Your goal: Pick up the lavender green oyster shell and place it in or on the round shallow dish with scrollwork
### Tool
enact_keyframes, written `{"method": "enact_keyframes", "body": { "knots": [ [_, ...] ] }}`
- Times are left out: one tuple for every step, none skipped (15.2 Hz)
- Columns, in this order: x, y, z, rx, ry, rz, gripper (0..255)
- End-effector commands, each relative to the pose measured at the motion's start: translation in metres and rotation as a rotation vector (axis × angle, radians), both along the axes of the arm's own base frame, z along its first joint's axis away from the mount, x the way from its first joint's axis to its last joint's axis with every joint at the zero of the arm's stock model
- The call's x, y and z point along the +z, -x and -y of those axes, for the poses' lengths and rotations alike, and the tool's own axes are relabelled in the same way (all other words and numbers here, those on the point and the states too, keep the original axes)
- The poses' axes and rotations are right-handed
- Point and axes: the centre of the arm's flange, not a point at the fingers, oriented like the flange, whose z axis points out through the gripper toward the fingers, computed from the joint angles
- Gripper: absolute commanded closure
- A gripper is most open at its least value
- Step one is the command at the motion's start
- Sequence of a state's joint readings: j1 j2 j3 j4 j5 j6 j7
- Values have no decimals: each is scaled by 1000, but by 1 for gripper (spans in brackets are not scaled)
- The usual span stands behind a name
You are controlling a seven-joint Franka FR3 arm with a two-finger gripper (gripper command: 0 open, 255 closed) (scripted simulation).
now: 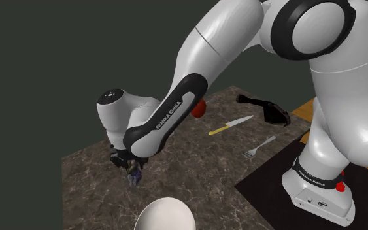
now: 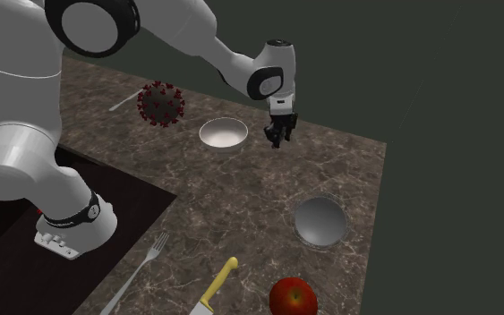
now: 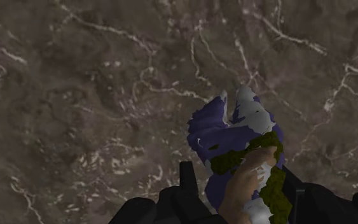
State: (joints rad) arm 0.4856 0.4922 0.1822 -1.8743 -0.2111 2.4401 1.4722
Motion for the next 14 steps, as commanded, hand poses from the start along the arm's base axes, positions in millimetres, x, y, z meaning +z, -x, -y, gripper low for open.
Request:
{"method": "enact_keyframes", "body": {
  "knots": [
    [11,1,1,0,0,0,255],
    [16,1,1,0,0,0,255],
    [21,1,1,0,0,0,255],
    [26,1,1,0,0,0,255],
    [32,1,1,0,0,0,255],
    [37,1,1,0,0,0,255],
    [42,1,1,0,0,0,255],
    [48,1,1,0,0,0,255],
    [53,1,1,0,0,0,255],
    [58,1,1,0,0,0,255],
    [61,1,1,0,0,0,255],
    [61,-6,12,0,0,0,255],
    [61,-12,24,0,0,0,255],
    [61,-19,35,0,0,0,255]
  ]
}}
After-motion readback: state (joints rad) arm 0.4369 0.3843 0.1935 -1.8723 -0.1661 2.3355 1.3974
